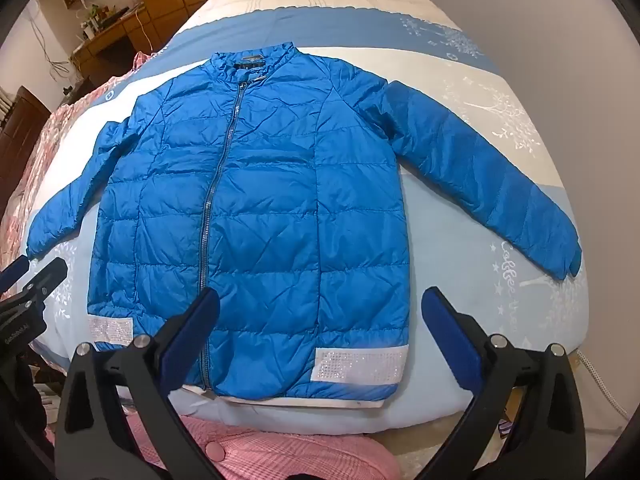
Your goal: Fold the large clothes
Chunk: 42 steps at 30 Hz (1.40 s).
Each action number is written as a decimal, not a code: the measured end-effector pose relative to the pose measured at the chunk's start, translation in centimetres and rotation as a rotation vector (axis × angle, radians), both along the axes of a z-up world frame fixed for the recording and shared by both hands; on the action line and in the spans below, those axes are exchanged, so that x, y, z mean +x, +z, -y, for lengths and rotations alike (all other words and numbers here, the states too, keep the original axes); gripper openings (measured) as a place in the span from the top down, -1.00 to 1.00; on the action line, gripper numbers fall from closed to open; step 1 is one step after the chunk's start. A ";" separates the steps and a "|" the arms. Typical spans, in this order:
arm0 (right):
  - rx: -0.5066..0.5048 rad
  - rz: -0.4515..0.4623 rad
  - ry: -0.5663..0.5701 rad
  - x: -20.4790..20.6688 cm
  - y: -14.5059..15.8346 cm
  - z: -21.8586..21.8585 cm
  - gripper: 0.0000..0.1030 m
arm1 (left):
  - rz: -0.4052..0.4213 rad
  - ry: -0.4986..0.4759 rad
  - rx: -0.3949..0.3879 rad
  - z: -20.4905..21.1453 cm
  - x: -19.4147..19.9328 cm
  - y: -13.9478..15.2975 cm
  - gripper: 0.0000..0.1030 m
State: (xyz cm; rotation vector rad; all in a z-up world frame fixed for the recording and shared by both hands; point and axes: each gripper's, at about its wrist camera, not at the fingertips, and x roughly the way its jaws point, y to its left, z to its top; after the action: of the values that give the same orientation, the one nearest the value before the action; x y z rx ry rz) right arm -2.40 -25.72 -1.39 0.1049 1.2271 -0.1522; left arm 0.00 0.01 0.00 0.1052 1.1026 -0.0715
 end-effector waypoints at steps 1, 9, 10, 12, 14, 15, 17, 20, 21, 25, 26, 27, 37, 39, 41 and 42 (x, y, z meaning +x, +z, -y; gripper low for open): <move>0.001 0.001 0.000 0.0 0.0 0.0 -0.94 | -0.002 0.001 0.002 0.0 0.0 0.0 -0.92; 0.003 0.001 0.000 -0.1 0.1 0.0 -0.94 | -0.002 0.002 0.003 0.0 0.0 0.0 -0.92; 0.004 0.001 0.001 0.0 0.1 0.0 -0.94 | -0.002 0.002 0.003 0.0 0.0 0.0 -0.92; 0.003 0.002 0.001 0.0 0.1 0.0 -0.94 | -0.002 0.002 0.002 0.0 0.0 0.0 -0.92; 0.005 0.002 0.003 0.0 0.0 0.0 -0.94 | 0.001 0.001 0.003 0.1 -0.1 0.1 -0.92; 0.004 0.002 0.002 0.0 0.0 0.0 -0.94 | 0.002 0.001 0.004 0.1 -0.1 0.1 -0.92; 0.005 0.001 0.001 0.0 0.0 0.0 -0.94 | -0.001 0.002 0.002 0.0 0.0 0.0 -0.92; 0.003 0.002 0.001 0.0 0.0 -0.1 -0.94 | 0.000 0.002 0.006 -0.1 0.0 0.0 -0.92; 0.003 0.002 0.001 0.0 0.0 -0.1 -0.94 | -0.001 0.002 0.005 -0.4 -0.1 -0.2 -0.92; 0.004 0.002 0.002 0.0 -0.1 -0.1 -0.94 | 0.000 0.002 0.006 -0.4 -0.3 -0.1 -0.92; 0.005 0.002 0.002 0.0 -0.1 -0.1 -0.94 | 0.001 0.002 0.006 -0.5 -0.4 -0.1 -0.92; 0.005 0.002 0.002 0.0 -0.1 -0.1 -0.94 | 0.001 0.002 0.006 -0.5 -0.4 -0.1 -0.92; 0.004 0.003 0.001 0.0 -0.1 0.0 -0.94 | 0.000 0.003 0.008 -0.5 0.0 -0.1 -0.92; 0.004 0.002 0.001 0.1 -0.2 -0.1 -0.94 | -0.001 0.003 0.007 -0.5 0.0 -0.1 -0.92; 0.004 0.001 0.001 0.1 -0.3 -0.1 -0.94 | -0.001 0.003 0.008 -0.6 0.0 0.0 -0.92; 0.004 0.001 0.001 0.1 -0.3 -0.1 -0.94 | -0.001 0.002 0.007 -0.6 0.0 0.0 -0.92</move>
State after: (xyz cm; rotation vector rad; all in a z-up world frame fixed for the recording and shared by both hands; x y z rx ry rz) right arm -2.32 -25.64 -1.65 0.1082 1.2265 -0.1484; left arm 0.02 0.60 -0.02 0.1103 1.1041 -0.0658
